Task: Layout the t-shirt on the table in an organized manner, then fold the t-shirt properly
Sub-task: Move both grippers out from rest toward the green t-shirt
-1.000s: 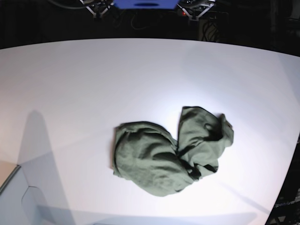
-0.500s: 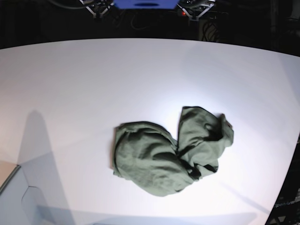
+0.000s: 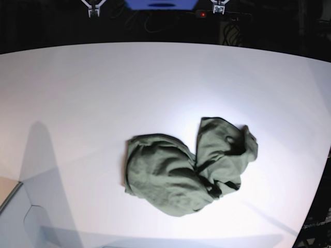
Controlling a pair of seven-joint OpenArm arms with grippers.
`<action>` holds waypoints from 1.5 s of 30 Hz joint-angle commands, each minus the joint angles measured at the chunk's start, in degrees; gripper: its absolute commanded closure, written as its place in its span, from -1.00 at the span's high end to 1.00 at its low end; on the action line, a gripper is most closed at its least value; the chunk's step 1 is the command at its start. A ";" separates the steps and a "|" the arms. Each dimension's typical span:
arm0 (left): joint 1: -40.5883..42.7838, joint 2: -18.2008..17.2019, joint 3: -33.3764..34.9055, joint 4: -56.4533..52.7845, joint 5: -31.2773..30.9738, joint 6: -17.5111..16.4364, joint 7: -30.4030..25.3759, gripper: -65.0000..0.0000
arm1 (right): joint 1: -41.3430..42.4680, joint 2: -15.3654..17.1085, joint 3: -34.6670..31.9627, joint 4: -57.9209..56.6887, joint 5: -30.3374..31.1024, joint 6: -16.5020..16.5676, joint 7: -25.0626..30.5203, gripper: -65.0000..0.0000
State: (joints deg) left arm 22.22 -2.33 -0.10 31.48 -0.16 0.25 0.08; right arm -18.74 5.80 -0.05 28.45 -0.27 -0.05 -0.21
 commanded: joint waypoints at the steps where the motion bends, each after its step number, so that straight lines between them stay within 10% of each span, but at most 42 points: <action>1: 2.62 -0.71 0.05 1.97 0.12 0.14 -0.12 -1.00 | -3.19 0.66 0.10 3.42 -0.03 0.27 0.16 -1.00; 23: 33.39 -0.97 0.14 70.62 0.12 0.06 0.06 -1.00 | -40.91 9.19 0.80 78.41 0.23 0.27 -0.19 -1.00; 34: 34.62 -0.44 0.05 84.08 0.12 0.41 0.06 -1.00 | -35.54 6.20 -0.87 88.61 0.23 0.19 -0.19 -1.00; 45: 19.06 2.20 -11.46 84.34 0.12 0.50 1.46 -0.94 | -27.90 5.58 -2.71 88.34 0.23 0.19 -0.36 -1.00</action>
State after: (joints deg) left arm 40.66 -0.03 -11.46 114.85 -0.21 0.27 2.87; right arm -46.19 11.09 -3.03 115.96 -0.03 0.16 -2.17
